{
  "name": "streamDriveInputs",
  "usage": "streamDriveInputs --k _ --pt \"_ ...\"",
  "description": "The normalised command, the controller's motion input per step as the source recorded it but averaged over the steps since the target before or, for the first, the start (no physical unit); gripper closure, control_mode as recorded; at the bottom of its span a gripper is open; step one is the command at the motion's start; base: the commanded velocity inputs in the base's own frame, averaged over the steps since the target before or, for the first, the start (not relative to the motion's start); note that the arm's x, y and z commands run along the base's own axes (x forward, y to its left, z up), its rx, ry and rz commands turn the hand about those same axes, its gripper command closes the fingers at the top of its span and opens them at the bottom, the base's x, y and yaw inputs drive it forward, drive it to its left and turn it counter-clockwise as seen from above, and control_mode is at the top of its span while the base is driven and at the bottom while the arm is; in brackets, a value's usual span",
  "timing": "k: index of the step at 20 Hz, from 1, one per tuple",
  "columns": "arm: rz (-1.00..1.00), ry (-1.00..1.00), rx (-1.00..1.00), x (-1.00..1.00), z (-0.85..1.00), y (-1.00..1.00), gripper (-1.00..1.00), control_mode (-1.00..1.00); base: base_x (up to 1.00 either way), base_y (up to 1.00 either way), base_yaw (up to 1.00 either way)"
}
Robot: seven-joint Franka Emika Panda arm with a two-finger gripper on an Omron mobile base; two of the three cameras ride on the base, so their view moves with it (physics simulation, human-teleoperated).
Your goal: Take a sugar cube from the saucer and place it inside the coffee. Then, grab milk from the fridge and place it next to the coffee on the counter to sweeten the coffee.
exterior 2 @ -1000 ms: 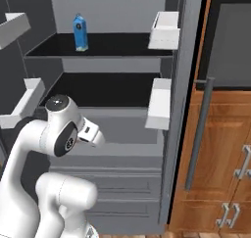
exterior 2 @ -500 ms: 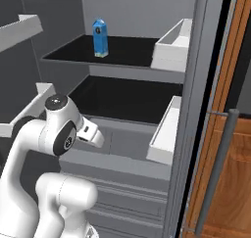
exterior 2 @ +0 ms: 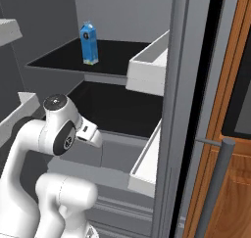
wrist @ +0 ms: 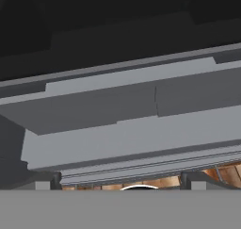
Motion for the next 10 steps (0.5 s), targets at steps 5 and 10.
streamDriveInputs --k 5,10 --pt "0.0 0.0 0.0 0.0 0.0 0.0 -1.0 1.0 0.55 0.12 0.02" --pt "0.0 0.0 0.0 0.0 0.0 0.0 -1.0 1.0 0.08 0.08 0.03"
